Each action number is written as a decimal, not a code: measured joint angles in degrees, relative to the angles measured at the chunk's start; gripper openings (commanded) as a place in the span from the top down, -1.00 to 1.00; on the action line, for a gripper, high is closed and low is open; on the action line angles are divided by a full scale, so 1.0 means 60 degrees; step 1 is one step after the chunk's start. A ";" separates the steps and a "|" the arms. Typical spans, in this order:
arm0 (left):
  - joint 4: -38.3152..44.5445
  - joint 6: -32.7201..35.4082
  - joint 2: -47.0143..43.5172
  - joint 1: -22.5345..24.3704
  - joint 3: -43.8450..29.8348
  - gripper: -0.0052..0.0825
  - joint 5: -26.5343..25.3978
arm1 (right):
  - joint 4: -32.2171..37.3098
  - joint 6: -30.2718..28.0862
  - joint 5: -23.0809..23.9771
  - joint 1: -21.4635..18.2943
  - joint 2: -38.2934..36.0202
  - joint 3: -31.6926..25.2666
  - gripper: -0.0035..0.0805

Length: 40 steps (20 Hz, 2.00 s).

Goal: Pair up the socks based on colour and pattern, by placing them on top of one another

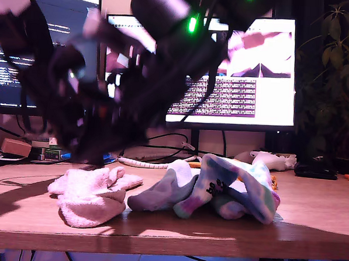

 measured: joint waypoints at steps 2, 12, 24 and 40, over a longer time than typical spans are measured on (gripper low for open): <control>-0.0208 0.0004 -0.0430 0.0007 0.0000 0.93 0.0022 | -0.0306 0.0004 0.0011 -0.0004 -0.0215 0.0000 0.94; -0.1457 -0.0073 -0.2954 -0.0004 0.0000 0.93 0.0740 | -0.1435 0.0040 0.0758 -0.1701 -0.2350 0.0000 0.94; 0.1486 -0.1271 -0.5300 -0.0623 -0.4426 0.93 0.0481 | -0.1577 0.0000 0.0459 -0.3909 -0.4732 -0.2925 0.94; 0.1198 -0.1333 -0.6495 -0.2036 -0.5049 0.93 0.0401 | -0.2601 0.1282 -0.1537 -0.5220 -0.3603 -0.2648 0.10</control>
